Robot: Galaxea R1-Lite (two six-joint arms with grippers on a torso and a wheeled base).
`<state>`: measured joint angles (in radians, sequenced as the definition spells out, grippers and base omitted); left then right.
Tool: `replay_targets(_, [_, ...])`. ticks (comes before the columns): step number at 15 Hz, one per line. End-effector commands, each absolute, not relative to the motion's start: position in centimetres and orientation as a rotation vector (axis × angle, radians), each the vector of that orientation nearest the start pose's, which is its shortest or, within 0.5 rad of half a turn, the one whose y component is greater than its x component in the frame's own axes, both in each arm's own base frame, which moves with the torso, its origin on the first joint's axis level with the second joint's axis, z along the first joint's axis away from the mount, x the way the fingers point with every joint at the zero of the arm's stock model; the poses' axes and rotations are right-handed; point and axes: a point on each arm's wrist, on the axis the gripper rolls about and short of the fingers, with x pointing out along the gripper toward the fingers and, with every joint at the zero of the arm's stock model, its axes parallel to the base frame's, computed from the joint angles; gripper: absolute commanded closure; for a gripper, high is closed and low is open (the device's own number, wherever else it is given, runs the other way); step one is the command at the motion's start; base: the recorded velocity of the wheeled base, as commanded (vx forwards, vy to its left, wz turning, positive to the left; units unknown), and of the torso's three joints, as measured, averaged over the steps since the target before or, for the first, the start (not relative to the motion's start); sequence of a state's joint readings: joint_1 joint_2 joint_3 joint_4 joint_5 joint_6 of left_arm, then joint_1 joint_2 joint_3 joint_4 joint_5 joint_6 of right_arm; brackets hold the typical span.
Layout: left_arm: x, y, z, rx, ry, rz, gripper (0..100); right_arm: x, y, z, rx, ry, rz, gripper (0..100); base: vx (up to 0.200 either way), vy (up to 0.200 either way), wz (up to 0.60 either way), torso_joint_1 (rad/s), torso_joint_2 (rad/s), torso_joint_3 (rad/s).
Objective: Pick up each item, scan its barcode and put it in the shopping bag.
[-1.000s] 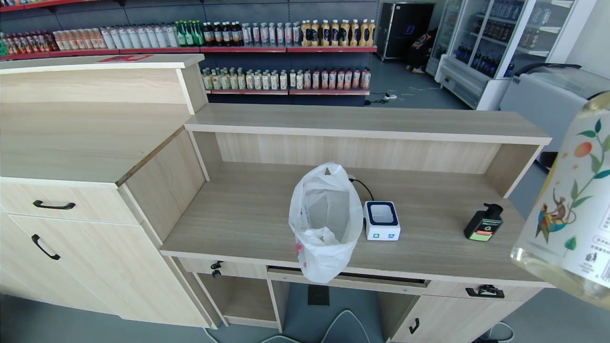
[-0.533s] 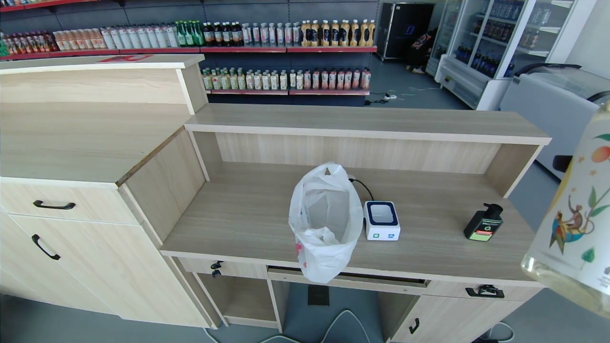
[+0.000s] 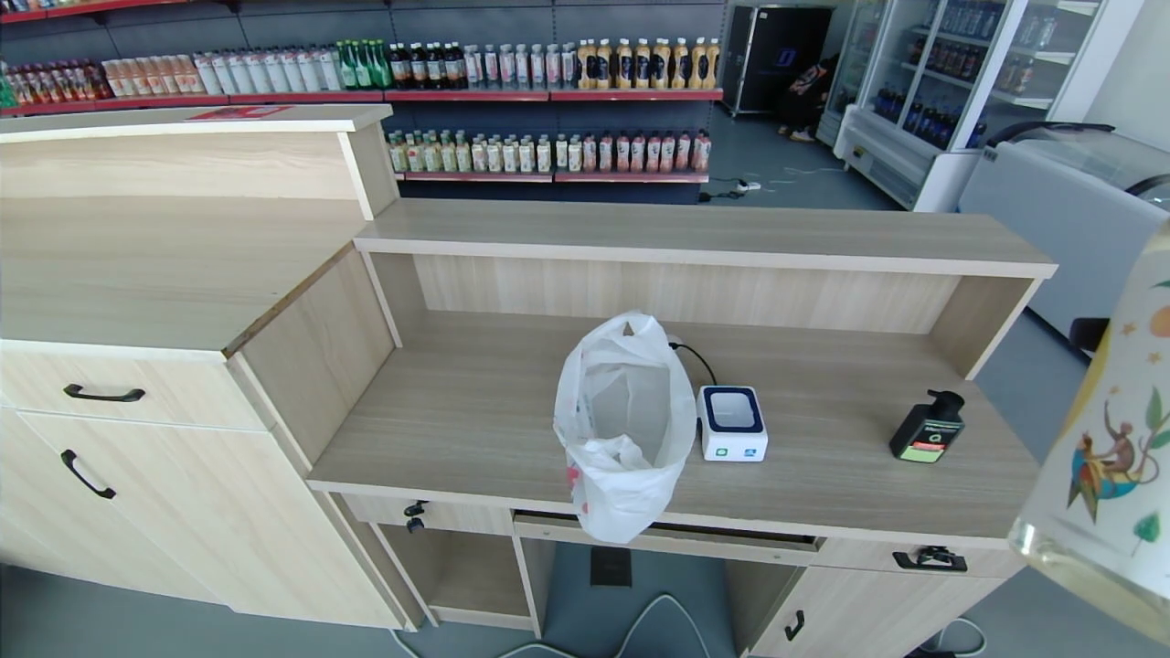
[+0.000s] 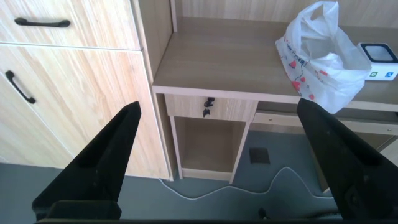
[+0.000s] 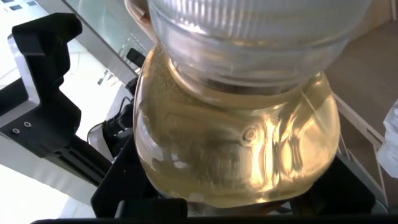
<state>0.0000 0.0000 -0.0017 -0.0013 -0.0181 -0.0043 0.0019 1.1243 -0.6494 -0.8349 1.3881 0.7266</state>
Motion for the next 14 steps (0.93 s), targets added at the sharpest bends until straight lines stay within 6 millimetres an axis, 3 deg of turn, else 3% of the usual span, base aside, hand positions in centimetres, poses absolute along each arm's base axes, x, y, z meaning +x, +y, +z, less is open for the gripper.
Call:
replay_targets(1, [-2.29, -0.04, 7.61, -0.005, -0.003, -0.018, 0, 13.48, 2.30, 28.54, 0.353, 0.209, 1.400, 100, 0.000, 0.000, 0.00, 0.000, 0.00, 0.000])
replay_targets(14, [-2.29, -0.04, 7.61, -0.005, -0.003, -0.018, 0, 13.87, 2.33, 27.84, 0.369, 0.215, 1.380, 100, 0.000, 0.000, 0.00, 0.000, 0.00, 0.000])
